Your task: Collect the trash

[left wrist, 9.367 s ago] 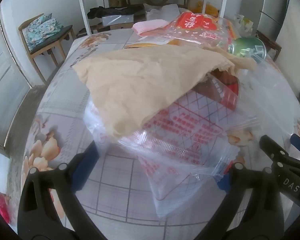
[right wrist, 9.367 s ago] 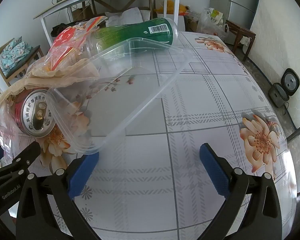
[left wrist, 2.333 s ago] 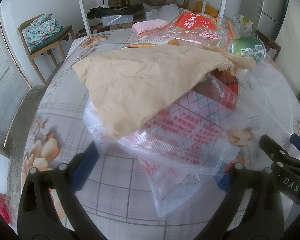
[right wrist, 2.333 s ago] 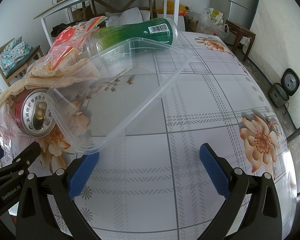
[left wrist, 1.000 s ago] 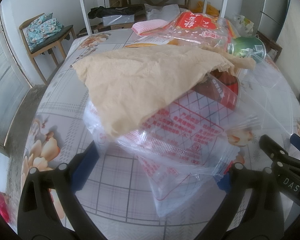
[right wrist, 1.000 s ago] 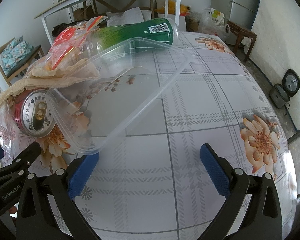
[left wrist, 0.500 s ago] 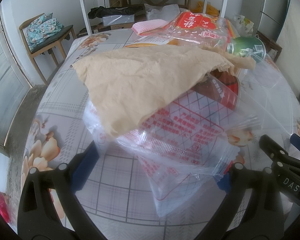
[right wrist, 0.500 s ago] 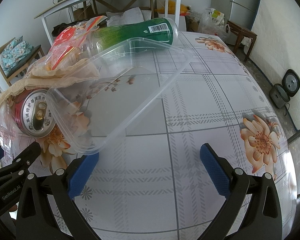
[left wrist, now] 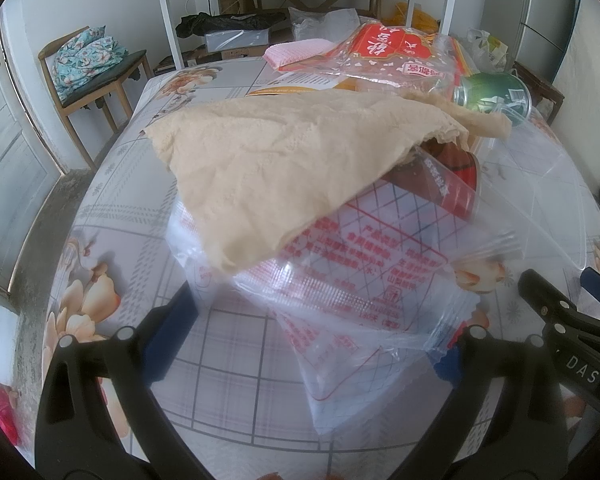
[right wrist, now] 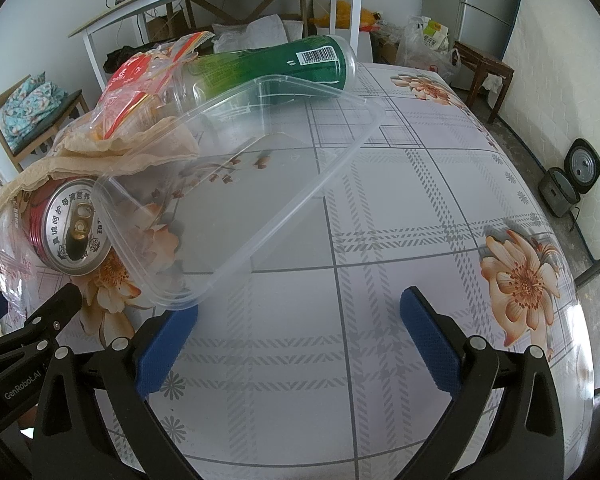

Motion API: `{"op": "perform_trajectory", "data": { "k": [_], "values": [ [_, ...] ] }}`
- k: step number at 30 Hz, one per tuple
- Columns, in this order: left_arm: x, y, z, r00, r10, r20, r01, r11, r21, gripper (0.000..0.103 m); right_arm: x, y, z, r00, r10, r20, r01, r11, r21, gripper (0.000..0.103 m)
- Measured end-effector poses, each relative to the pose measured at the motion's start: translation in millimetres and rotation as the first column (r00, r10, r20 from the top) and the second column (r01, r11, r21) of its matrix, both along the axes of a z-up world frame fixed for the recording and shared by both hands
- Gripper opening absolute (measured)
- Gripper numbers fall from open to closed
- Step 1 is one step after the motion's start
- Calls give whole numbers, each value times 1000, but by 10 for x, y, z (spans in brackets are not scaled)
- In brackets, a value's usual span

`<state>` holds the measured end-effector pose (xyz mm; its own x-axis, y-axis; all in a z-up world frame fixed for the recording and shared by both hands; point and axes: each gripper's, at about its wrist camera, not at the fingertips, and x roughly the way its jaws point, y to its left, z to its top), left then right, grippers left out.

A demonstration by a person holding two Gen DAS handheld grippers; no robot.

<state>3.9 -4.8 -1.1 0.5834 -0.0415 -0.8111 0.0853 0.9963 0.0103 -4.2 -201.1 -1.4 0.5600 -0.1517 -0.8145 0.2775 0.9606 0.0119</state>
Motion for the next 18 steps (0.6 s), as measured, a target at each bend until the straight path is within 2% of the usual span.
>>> {"op": "perform_trajectory", "data": {
  "k": [18],
  "values": [
    [-4, -2, 2, 1000, 0, 0, 0, 1000, 0, 96, -1, -5, 1, 1000, -2, 0, 2, 1000, 0, 98]
  ]
}}
